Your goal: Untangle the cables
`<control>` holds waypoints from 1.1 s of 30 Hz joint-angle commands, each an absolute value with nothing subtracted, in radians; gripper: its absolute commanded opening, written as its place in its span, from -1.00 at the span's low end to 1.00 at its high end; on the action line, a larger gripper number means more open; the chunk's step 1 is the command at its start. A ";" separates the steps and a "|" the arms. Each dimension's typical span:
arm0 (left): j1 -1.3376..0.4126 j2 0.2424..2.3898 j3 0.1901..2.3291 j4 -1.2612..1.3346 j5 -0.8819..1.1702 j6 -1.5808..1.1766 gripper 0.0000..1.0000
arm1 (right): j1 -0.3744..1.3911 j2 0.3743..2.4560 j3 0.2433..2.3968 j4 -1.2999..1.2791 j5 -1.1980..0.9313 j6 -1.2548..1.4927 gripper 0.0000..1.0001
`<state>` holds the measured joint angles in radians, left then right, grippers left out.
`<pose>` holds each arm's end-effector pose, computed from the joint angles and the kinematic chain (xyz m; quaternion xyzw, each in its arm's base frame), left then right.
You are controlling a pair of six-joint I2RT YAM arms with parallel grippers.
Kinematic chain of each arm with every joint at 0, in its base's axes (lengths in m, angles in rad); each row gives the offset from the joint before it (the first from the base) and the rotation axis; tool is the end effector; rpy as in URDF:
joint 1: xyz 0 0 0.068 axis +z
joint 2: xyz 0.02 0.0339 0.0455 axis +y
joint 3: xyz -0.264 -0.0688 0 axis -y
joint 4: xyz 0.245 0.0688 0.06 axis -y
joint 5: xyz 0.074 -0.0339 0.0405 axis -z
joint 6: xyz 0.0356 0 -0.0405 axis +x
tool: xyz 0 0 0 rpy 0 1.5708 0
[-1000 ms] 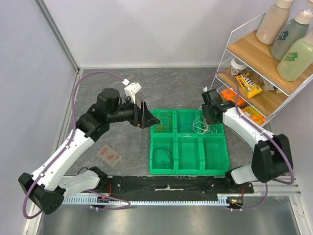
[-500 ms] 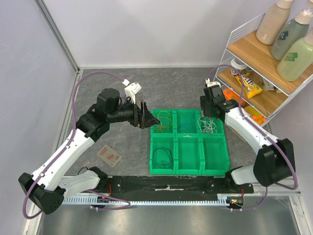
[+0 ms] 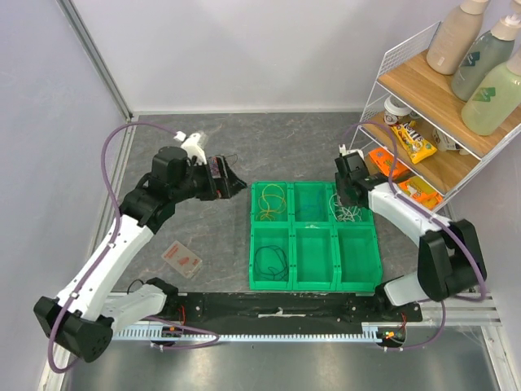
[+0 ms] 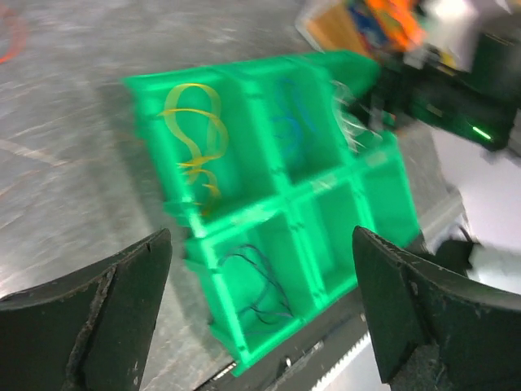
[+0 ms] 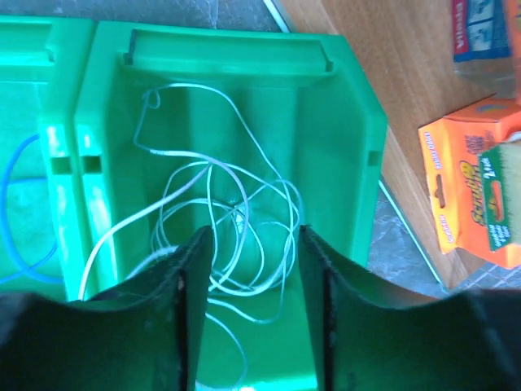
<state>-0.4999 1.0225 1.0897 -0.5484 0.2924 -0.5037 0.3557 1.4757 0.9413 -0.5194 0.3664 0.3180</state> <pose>0.1870 -0.1138 0.3651 0.0739 0.8463 -0.3558 0.3896 0.2757 0.0888 0.2099 0.0286 0.9513 -0.0832 0.2954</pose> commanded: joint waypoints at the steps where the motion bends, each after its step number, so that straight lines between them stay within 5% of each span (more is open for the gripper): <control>1: -0.330 1.081 1.000 -0.533 0.198 -0.613 0.95 | 0.354 1.291 1.003 -0.543 0.324 0.318 0.18; 5: -0.137 1.201 0.917 -0.355 0.372 -0.724 0.89 | 0.354 1.158 1.032 -0.537 0.175 0.347 0.39; 8: -0.013 1.363 0.884 -0.174 0.573 -0.859 0.61 | 0.353 1.105 1.049 -0.546 0.109 0.344 0.43; 15: 0.080 1.615 0.942 0.061 0.546 -0.893 0.15 | 0.354 0.996 0.996 -0.552 0.014 0.345 0.44; 21: 0.087 1.761 1.014 0.086 0.555 -0.744 0.42 | 0.351 0.940 0.907 -0.535 0.026 0.302 0.50; 33: 0.080 1.904 1.009 0.265 0.702 -0.804 0.22 | 0.354 0.899 0.916 -0.538 0.003 0.316 0.52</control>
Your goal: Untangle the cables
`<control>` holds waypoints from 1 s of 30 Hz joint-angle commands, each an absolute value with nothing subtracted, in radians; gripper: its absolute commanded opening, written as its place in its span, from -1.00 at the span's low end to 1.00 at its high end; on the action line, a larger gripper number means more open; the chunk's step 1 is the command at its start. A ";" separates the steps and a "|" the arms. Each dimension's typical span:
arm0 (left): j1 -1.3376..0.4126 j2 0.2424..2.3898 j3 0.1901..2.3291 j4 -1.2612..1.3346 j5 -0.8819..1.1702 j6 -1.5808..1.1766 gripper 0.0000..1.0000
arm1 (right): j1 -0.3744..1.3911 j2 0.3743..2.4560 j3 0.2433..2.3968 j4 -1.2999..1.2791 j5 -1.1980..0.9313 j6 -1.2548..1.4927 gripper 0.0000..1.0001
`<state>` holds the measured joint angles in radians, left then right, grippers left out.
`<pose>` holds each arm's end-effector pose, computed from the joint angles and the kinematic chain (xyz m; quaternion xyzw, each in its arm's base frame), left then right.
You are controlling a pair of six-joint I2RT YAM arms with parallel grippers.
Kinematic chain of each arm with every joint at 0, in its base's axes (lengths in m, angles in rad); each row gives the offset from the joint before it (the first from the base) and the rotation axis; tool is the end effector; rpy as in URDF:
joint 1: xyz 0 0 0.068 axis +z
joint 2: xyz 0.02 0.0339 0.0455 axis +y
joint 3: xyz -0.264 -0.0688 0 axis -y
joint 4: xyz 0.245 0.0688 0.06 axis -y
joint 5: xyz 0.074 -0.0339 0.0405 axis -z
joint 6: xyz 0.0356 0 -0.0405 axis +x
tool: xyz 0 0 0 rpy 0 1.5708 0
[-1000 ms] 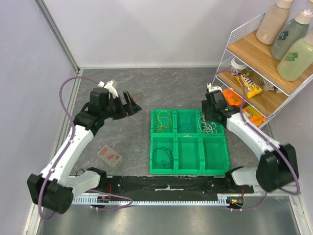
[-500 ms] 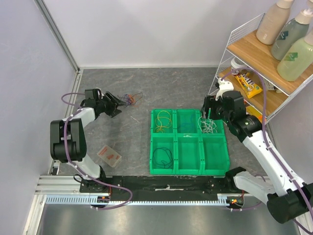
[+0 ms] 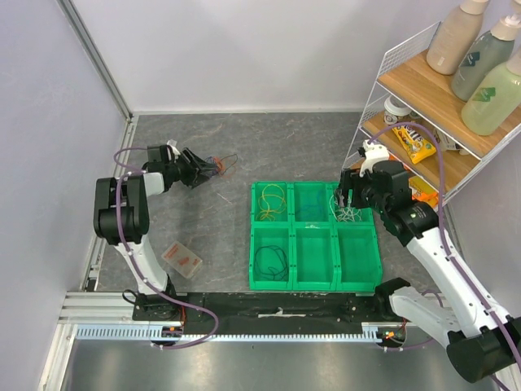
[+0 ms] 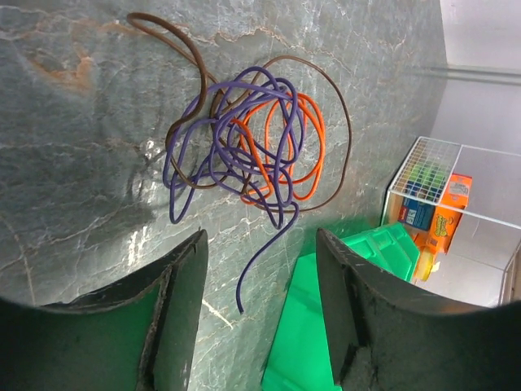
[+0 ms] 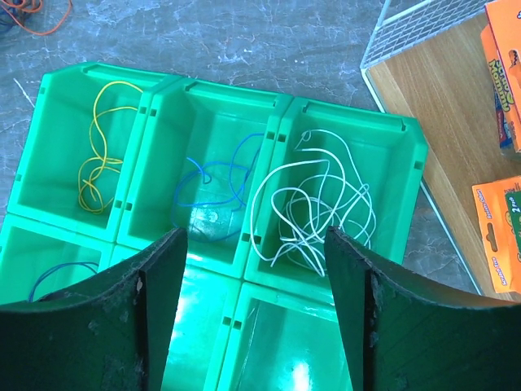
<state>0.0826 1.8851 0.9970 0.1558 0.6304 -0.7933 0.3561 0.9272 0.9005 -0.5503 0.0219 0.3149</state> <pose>0.3796 0.0104 0.1436 -0.2540 0.8400 -0.4001 0.2643 0.1877 0.0690 0.3183 -0.0129 0.8789 0.1479 0.4533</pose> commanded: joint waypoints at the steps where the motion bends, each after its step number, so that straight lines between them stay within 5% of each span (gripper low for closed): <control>1: 0.080 1.907 1.011 0.281 0.715 -0.813 0.17 | 0.354 0.899 0.916 -0.537 0.003 0.321 0.52; 8: 0.078 1.873 0.996 0.302 0.733 -0.839 -0.94 | 0.354 0.917 0.920 -0.523 -0.075 0.365 0.52; 22: 0.077 1.222 1.066 -0.149 0.629 -0.680 -0.96 | 0.653 1.294 1.146 -0.289 -0.051 0.439 0.51; 30: 0.078 1.026 1.215 -0.294 0.670 -0.649 -0.97 | 0.796 1.635 1.276 0.200 -0.259 0.515 0.46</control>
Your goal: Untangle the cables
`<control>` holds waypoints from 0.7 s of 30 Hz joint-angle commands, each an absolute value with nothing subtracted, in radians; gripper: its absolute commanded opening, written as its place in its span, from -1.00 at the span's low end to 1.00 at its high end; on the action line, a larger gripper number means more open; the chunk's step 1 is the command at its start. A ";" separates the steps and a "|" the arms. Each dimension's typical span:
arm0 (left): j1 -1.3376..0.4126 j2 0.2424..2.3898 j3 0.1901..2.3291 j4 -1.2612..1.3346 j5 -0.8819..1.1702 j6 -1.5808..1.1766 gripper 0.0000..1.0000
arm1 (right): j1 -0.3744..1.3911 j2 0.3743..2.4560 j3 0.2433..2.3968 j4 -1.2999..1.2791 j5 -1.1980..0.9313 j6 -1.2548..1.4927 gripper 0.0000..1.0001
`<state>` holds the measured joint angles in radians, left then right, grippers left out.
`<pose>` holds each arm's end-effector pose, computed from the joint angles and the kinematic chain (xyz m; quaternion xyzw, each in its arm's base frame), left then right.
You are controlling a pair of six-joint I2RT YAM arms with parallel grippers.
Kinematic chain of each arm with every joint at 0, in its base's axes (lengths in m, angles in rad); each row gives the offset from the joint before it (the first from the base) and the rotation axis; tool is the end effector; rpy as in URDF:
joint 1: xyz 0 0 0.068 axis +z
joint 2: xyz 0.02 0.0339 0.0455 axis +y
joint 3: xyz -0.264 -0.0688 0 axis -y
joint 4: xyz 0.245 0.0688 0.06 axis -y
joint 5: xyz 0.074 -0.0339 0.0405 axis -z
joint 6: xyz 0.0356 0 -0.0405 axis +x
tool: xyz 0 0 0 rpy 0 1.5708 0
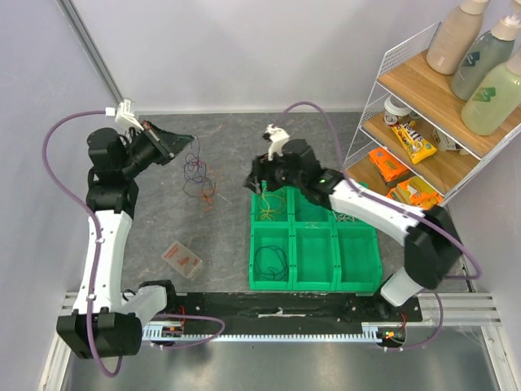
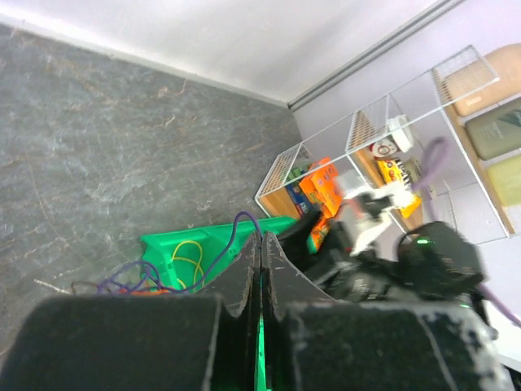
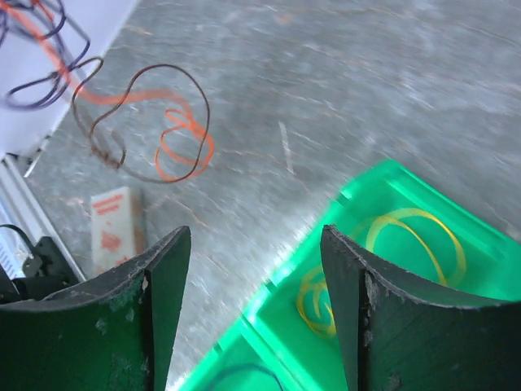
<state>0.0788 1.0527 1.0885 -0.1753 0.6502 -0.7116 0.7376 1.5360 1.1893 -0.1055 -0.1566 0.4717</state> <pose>0.2343 -0.0031 0.3974 -0.0819 0.7407 -0.4225 0.5159 0.2626 0.2461 0.3028 -0.1532 0.8321 0.3552 0.3975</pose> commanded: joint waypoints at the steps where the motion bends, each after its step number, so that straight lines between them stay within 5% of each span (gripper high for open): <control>1: 0.077 1.025 1.242 -0.308 0.682 -0.652 -0.97 | 0.823 1.653 1.290 0.240 -0.252 0.517 0.49; 7: 0.078 1.006 1.336 -0.324 0.761 -0.699 -0.97 | 0.873 1.735 1.403 0.339 -0.226 0.517 0.57; 14: 0.078 0.996 1.400 -0.334 0.781 -0.712 -0.97 | 0.873 1.741 1.439 0.316 -0.187 0.443 0.25; 21: 0.080 0.994 1.408 -0.333 0.796 -0.715 -0.96 | 0.873 1.563 1.288 0.241 -0.111 0.410 0.47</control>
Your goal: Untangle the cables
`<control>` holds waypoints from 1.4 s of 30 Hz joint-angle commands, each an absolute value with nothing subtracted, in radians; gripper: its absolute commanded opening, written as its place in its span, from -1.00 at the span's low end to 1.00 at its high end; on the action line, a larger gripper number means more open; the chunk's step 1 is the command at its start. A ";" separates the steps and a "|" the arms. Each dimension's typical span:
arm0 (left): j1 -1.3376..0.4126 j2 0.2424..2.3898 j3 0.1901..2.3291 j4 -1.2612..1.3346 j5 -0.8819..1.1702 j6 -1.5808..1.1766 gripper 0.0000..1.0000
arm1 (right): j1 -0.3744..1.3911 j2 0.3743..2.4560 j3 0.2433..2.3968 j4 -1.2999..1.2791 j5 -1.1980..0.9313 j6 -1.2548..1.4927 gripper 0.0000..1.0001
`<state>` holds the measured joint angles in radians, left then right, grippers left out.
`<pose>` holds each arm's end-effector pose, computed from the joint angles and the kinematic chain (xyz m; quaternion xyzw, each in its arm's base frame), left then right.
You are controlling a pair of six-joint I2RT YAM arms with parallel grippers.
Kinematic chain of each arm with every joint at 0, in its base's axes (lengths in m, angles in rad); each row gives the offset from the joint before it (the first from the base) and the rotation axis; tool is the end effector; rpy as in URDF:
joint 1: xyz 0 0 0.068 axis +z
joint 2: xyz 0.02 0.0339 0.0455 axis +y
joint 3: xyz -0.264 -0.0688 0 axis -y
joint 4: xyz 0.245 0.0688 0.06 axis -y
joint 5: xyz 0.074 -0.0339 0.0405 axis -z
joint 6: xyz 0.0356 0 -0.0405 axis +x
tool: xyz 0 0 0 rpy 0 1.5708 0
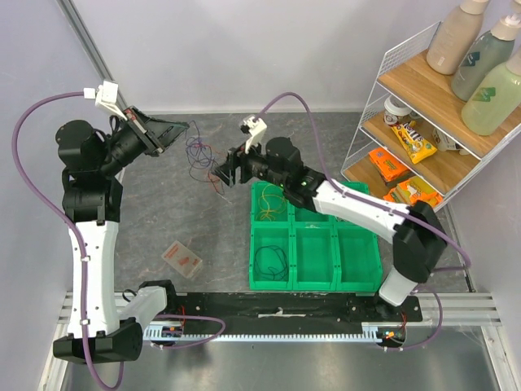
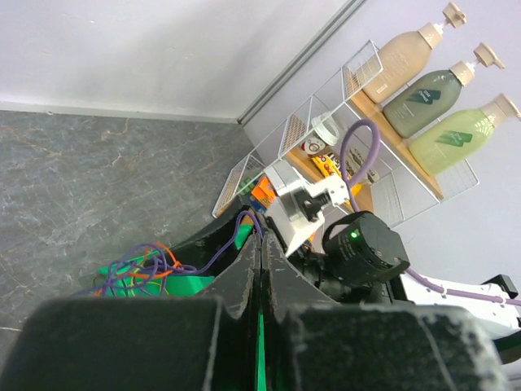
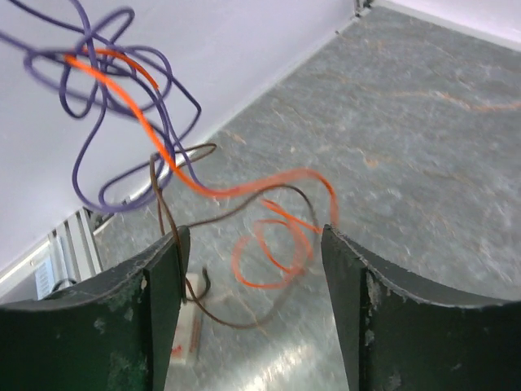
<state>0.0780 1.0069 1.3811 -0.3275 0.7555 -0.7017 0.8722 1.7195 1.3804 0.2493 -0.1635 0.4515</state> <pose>0.1862 -0.0099 0.4867 0.0029 0.6950 -0.4487 0.5619 0.2649 0.3244 0.3399 -0.2075 0.7079 0.4608 0.4934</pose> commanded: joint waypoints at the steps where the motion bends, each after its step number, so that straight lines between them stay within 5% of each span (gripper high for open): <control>1: 0.078 0.989 1.404 -0.331 0.801 -0.713 -0.97 | 0.873 1.530 1.255 0.245 -0.107 0.405 0.53; 4: 0.078 0.983 1.388 -0.313 0.807 -0.719 -0.96 | 0.871 1.483 1.201 0.238 -0.107 0.365 0.71; 11: 0.078 0.996 1.396 -0.284 0.839 -0.747 -0.96 | 0.868 1.480 1.169 0.290 -0.118 0.370 0.73; 16: 0.077 0.988 1.388 -0.278 0.850 -0.759 -0.97 | 0.857 1.500 1.190 0.242 -0.034 0.329 0.52; 24: 0.078 1.000 1.397 -0.268 0.868 -0.778 -0.97 | 0.861 1.606 1.267 0.305 -0.072 0.313 0.44; 26: 0.078 1.000 1.397 -0.268 0.867 -0.775 -0.96 | 0.868 1.621 1.276 0.321 -0.028 0.322 0.22; 32: 0.078 0.985 1.323 -0.365 0.651 -0.680 -0.96 | 0.873 1.566 1.308 0.244 0.150 0.350 -0.98; 37: 0.087 0.980 1.116 -0.376 0.252 -0.664 -0.96 | 0.873 1.416 1.281 0.161 0.348 0.359 -1.00; 42: 0.198 1.080 0.974 -0.380 0.170 -0.716 -0.97 | 0.868 1.266 1.281 0.080 0.518 0.333 -1.00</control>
